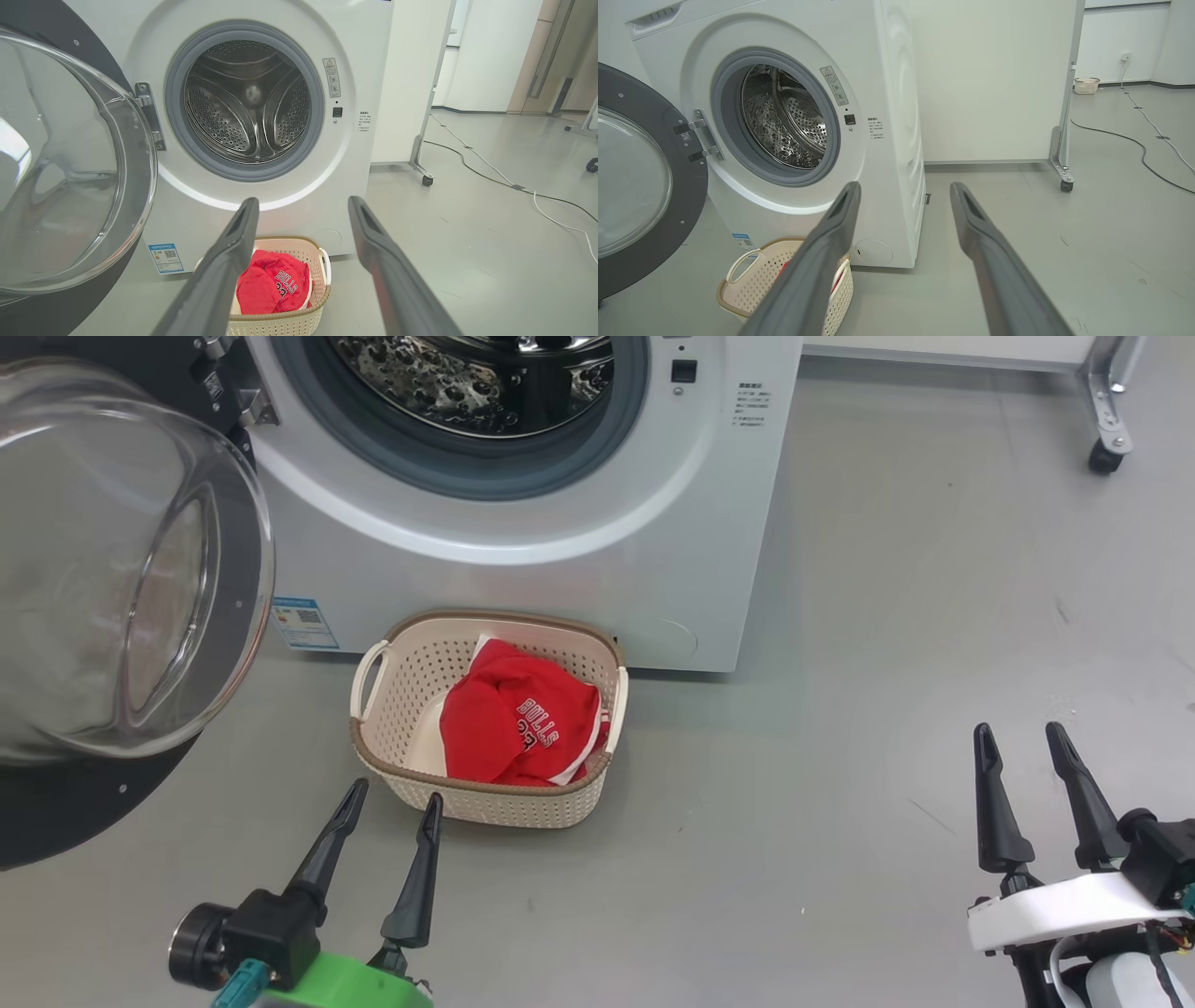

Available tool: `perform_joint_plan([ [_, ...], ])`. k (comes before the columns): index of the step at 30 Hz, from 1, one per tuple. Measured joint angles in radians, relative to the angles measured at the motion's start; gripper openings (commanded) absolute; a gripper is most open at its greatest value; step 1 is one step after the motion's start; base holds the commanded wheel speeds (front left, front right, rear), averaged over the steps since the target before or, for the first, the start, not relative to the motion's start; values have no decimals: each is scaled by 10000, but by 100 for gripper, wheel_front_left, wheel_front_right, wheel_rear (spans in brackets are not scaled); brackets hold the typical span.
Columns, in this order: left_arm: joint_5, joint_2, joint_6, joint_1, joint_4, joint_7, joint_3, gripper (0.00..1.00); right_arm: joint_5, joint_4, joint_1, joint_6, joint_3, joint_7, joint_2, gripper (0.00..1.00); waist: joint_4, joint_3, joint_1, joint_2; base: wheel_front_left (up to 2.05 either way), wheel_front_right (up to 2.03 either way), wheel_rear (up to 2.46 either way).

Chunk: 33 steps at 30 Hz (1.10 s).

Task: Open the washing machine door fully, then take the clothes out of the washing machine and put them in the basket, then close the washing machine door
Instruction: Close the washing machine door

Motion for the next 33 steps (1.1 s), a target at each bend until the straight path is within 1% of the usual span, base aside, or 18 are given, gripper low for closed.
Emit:
perform_joint_plan([
  [9,0,2,0,-6,25,0,-90,100,2,-150,26,0,-17,0,-128,100,716,135,0,0,0,0,0],
  [21,17,2,63,81,-529,-2,199,100,2,-217,18,0,1103,0,-316,100,2070,197,0,0,0,0,0],
  [33,94,4,192,505,-903,-2,259,100,21,-230,-3,0,1444,0,-445,100,3511,235,0,0,0,0,0],
])
